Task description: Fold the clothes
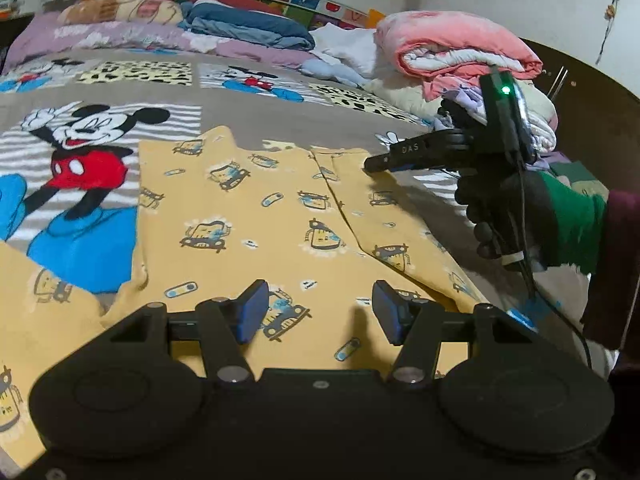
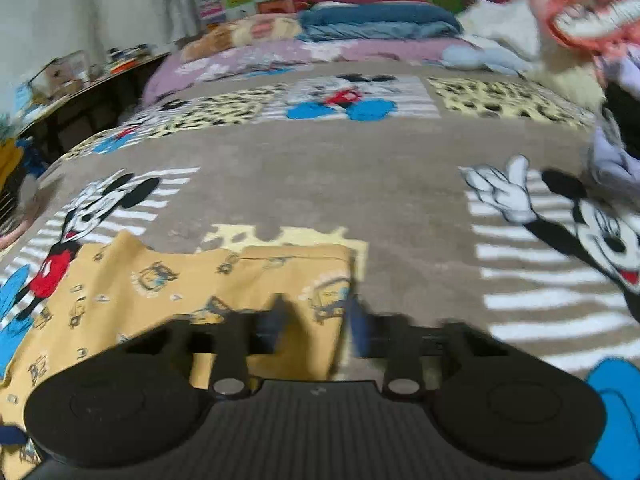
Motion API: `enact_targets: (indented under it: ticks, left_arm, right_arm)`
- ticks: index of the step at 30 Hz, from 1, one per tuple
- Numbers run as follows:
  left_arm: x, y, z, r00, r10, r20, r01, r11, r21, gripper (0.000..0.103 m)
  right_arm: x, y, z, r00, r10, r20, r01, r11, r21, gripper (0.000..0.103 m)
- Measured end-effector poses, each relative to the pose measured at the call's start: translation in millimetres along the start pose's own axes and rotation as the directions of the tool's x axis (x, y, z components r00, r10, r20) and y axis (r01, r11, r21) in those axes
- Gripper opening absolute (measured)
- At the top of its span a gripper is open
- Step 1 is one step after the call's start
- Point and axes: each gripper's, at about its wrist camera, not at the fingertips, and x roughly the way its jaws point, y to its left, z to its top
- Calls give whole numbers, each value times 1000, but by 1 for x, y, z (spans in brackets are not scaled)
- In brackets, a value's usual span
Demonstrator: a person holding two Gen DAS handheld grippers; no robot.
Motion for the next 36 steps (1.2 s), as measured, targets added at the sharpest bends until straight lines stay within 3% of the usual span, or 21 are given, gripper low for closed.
enact_targets:
  ticks: [3,7,14,16,18,20,22,25,36]
  left_arm:
    - [-1,2,0,1000,-2,-1,2,1000,-14,56]
    - [-2,1,0,1000,-5,-2,5,1000,-13,56]
    - [-3,1,1,1000,-15,-6,15,1000,-12,56]
    - [-2,1,1,1000,-16,-9,16,1000,-11,56]
    - [-2,1,1,1000,-16,-11,16,1000,-11,56]
    - [-1,1,0,1000,-17,-14,17,1000,-10,56]
    - [-1,2,0,1000,-17,-17,17,1000,-9,56]
    - [-1,2,0,1000,-20,-21,20,1000,-7,56]
    - [-6,-12,-4,999,-37,-12,37,997,63,56]
  right_arm:
    - [-9,11,0,999,1,46,2,999,-51,15]
    - [-9,17,0,999,-6,43,10,996,-87,15]
    - [5,6,3,999,-43,21,44,999,-13,19]
    - [9,0,3,999,-30,19,29,999,39,26]
    - [12,-6,3,1000,-9,17,8,997,81,25]
    - [14,-4,3,1000,-2,17,1,997,73,22]
    - [13,1,3,999,-14,30,13,999,47,3]
    - [1,2,4,995,-64,82,60,997,44,3]
    - [-86,-46,-4,958,-152,241,93,967,239,3]
